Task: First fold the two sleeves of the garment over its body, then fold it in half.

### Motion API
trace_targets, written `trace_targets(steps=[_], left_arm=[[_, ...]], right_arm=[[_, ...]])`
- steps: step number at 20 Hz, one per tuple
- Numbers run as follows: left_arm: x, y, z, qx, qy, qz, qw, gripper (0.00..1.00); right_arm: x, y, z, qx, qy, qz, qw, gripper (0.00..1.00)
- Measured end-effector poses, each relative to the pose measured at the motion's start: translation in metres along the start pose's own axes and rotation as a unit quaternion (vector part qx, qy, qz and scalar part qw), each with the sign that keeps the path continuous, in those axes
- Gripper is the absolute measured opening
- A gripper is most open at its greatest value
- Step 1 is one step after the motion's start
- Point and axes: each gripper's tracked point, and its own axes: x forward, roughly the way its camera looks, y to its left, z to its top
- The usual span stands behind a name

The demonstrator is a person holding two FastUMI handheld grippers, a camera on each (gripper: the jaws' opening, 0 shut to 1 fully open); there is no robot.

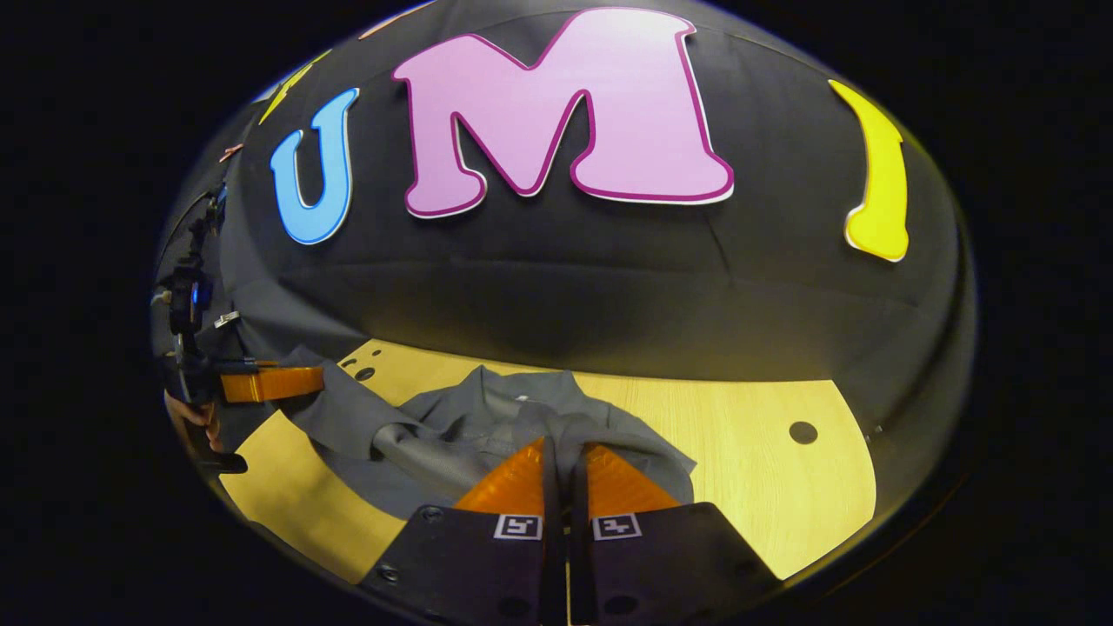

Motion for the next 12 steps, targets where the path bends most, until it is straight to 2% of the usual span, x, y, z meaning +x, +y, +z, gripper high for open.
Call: trace_targets(steps=[3,10,12], left_arm=[[0.036,0.01,-0.001,-0.005,-0.001,0.006,1.0,0.06],[0.104,0.02,-0.019,-0.072,0.028,-0.01,0.997,0.05],[0.114,0.021,-0.03,-0.06,0.039,-0.009,0.997,0.06]], right_arm=[[0.027,-0.005,0.001,-0.017,-0.005,-0.004,1.0,0.06],[0.085,-0.02,0.002,-0.013,-0.012,-0.017,1.0,0.06],[0.097,-0.023,0.003,-0.019,-0.015,-0.017,1.0,0.06]])
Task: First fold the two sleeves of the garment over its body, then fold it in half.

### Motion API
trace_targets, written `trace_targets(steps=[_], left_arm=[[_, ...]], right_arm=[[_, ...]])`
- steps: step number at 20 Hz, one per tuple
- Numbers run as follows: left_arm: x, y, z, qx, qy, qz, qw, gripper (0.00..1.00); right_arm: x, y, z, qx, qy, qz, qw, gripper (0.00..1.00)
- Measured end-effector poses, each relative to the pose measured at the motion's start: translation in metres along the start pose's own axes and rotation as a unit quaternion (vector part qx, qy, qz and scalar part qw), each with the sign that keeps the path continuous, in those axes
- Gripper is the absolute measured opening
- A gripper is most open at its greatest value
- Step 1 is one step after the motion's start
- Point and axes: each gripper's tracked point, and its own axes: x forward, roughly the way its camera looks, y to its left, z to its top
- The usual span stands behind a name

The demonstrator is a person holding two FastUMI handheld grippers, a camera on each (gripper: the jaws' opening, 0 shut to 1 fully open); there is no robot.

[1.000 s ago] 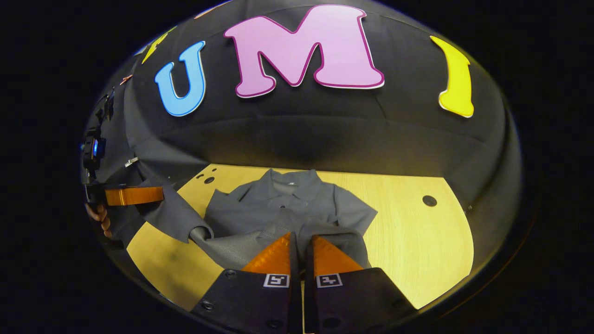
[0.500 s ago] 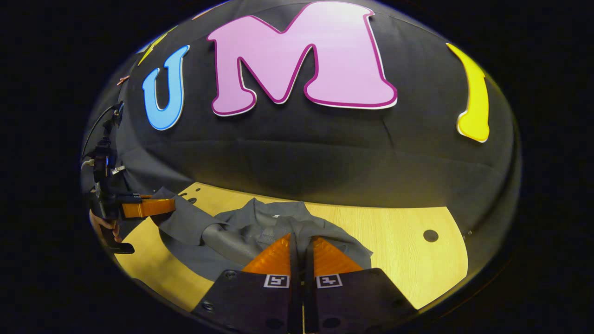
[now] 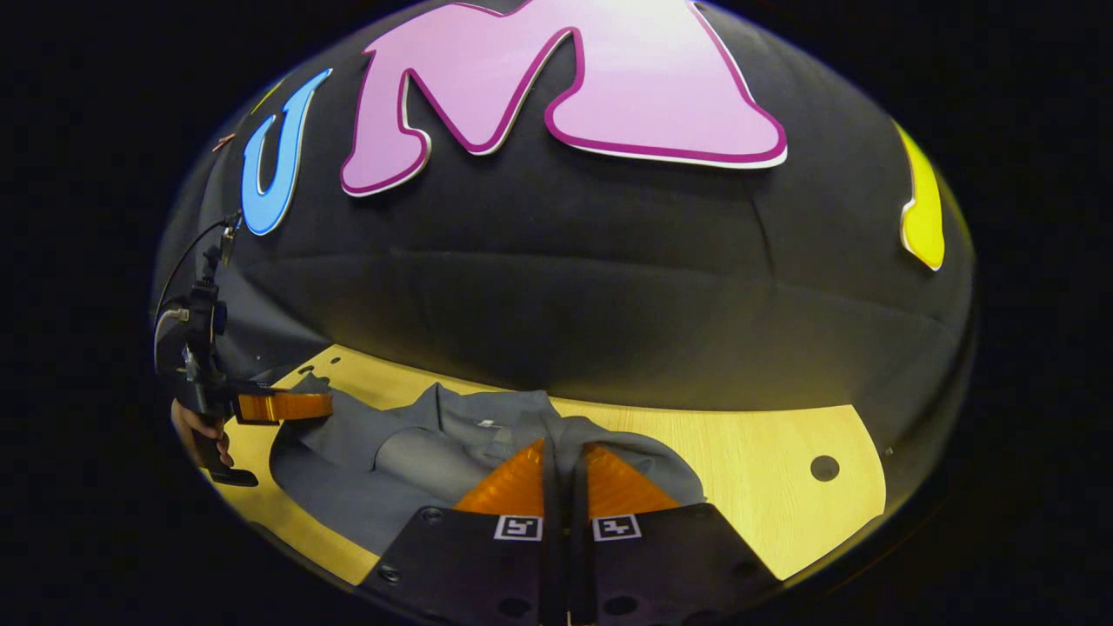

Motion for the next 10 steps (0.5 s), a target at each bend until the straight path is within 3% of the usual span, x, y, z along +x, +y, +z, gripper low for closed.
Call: trace_targets(steps=[4,6,7,9,10], left_arm=[[0.009,-0.005,-0.01,0.01,0.019,0.015,1.0,0.07],[0.016,0.0,-0.021,0.014,0.037,0.032,0.999,0.16],[0.016,0.001,-0.023,0.013,0.04,0.036,0.998,0.21],[0.012,0.002,-0.019,0.006,0.029,0.028,0.999,0.41],[0.004,-0.001,-0.009,0.007,0.02,0.025,0.999,0.57]], right_arm=[[0.021,-0.006,-0.016,0.007,0.013,-0.018,1.0,0.11],[0.024,-0.007,-0.019,0.014,0.014,-0.021,1.0,0.31],[0.024,-0.008,-0.016,0.013,0.008,-0.024,1.0,0.37],[0.021,-0.011,-0.003,0.01,-0.008,-0.035,0.999,0.49],[0.017,-0.012,0.003,0.012,-0.015,-0.036,0.999,0.55]])
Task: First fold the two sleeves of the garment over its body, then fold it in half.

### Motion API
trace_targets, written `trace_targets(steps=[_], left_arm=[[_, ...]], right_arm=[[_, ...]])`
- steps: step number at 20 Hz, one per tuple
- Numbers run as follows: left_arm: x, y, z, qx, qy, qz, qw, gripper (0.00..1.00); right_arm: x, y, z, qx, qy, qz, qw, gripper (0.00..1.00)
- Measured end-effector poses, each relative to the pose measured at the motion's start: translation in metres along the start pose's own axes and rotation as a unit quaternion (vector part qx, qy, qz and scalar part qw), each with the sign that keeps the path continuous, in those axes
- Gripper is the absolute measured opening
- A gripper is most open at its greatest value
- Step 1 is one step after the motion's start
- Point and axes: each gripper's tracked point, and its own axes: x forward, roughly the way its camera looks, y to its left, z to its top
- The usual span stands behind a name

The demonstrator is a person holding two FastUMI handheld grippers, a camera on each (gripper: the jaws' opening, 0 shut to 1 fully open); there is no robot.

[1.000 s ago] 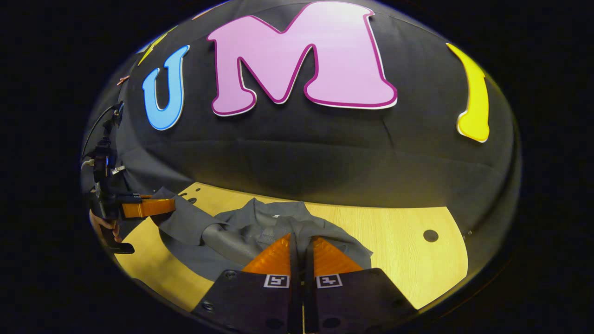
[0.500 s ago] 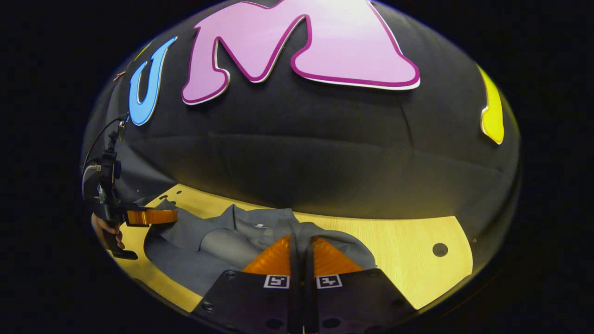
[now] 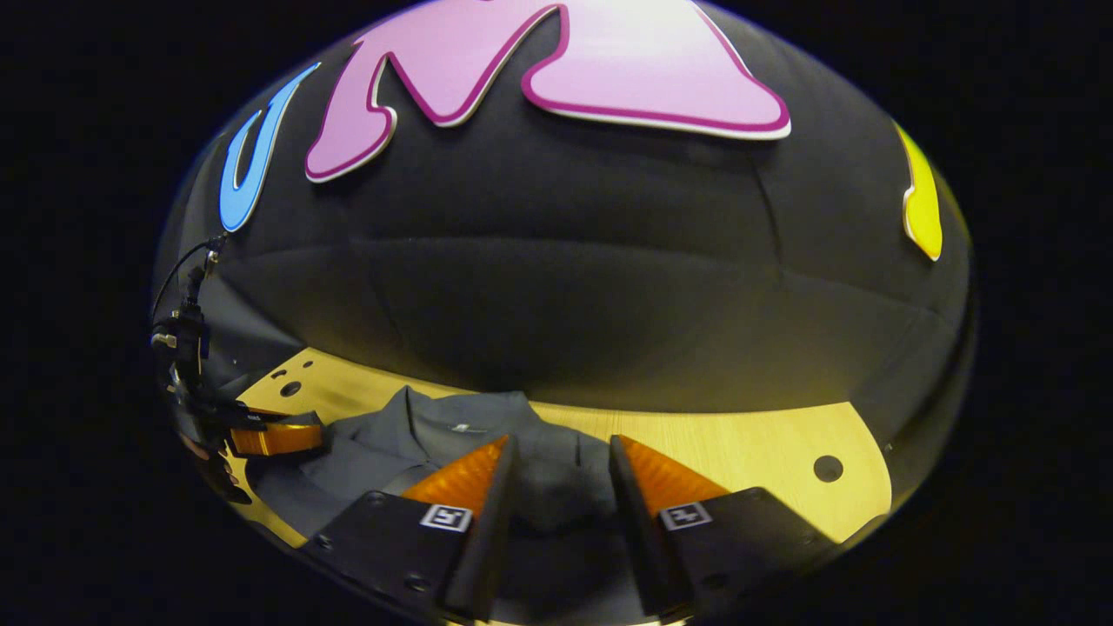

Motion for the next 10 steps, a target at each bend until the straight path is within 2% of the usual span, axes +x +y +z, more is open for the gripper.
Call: trace_targets(steps=[1,2,3,4,5,7,10], left_arm=[[-0.004,0.001,0.007,0.006,-0.011,0.004,1.0,0.74],[-0.012,0.004,0.014,0.012,-0.021,0.008,1.0,0.78],[-0.021,0.005,0.021,0.017,-0.03,0.012,0.999,0.88],[-0.029,0.005,0.027,0.018,-0.038,0.015,0.999,0.91],[-0.041,0.007,0.034,0.019,-0.046,0.019,0.999,0.98],[-0.065,0.012,0.048,0.024,-0.068,0.027,0.997,0.97],[-0.11,0.016,0.063,0.044,-0.097,0.037,0.994,0.97]], right_arm=[[-0.006,-0.003,0.005,0.002,-0.002,-0.003,1.0,0.77],[-0.011,-0.005,0.007,0.005,-0.003,-0.006,1.0,0.75],[-0.018,-0.007,0.009,0.006,-0.003,-0.008,1.0,0.84],[-0.025,-0.011,0.011,0.005,-0.004,-0.013,1.0,0.85],[-0.034,-0.011,0.014,0.003,-0.008,-0.017,1.0,0.91],[-0.053,-0.009,0.023,-0.004,-0.021,-0.027,0.999,0.97],[-0.087,-0.004,0.04,-0.026,-0.05,-0.044,0.997,0.99]])
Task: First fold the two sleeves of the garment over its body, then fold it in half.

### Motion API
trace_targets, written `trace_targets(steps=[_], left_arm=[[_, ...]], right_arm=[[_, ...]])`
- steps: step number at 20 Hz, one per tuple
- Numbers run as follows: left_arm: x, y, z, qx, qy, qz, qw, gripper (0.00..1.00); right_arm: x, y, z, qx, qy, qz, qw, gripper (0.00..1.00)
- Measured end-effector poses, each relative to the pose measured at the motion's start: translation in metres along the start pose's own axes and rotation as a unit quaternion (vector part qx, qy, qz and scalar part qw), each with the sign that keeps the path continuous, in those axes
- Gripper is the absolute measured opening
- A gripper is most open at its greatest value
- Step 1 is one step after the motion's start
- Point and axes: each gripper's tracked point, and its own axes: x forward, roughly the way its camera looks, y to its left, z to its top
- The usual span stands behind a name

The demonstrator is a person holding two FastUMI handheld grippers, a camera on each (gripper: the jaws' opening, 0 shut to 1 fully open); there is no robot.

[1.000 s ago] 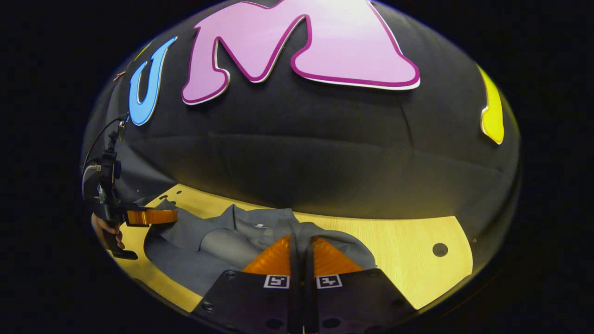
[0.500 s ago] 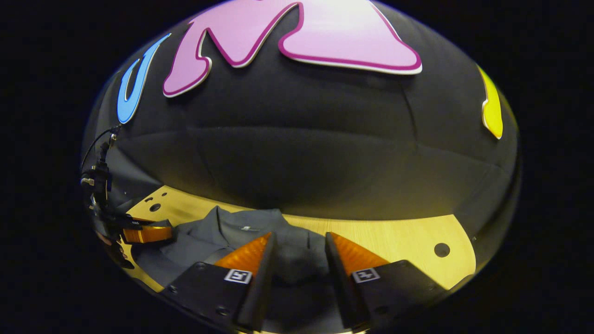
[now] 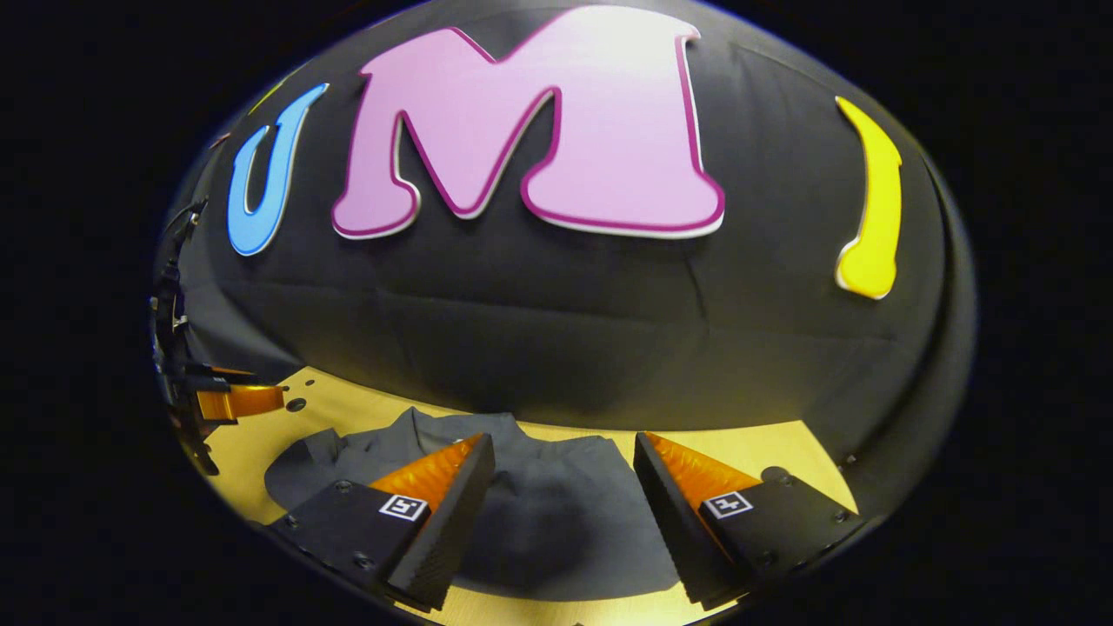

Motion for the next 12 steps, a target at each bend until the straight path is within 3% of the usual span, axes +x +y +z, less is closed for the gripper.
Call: trace_targets(steps=[4,9,12], left_arm=[[-0.071,0.006,0.03,-0.008,-0.06,0.02,0.998,0.96],[-0.172,0.012,0.051,-0.041,-0.138,0.015,0.989,0.96],[-0.224,0.021,0.033,-0.067,-0.156,0.02,0.985,0.96]], right_arm=[[-0.049,0.016,0.028,-0.048,-0.029,-0.006,0.998,0.98],[-0.125,0.053,0.053,-0.005,-0.046,0.019,0.999,0.98],[-0.173,0.063,0.055,0.01,-0.051,0.013,0.999,0.98]])
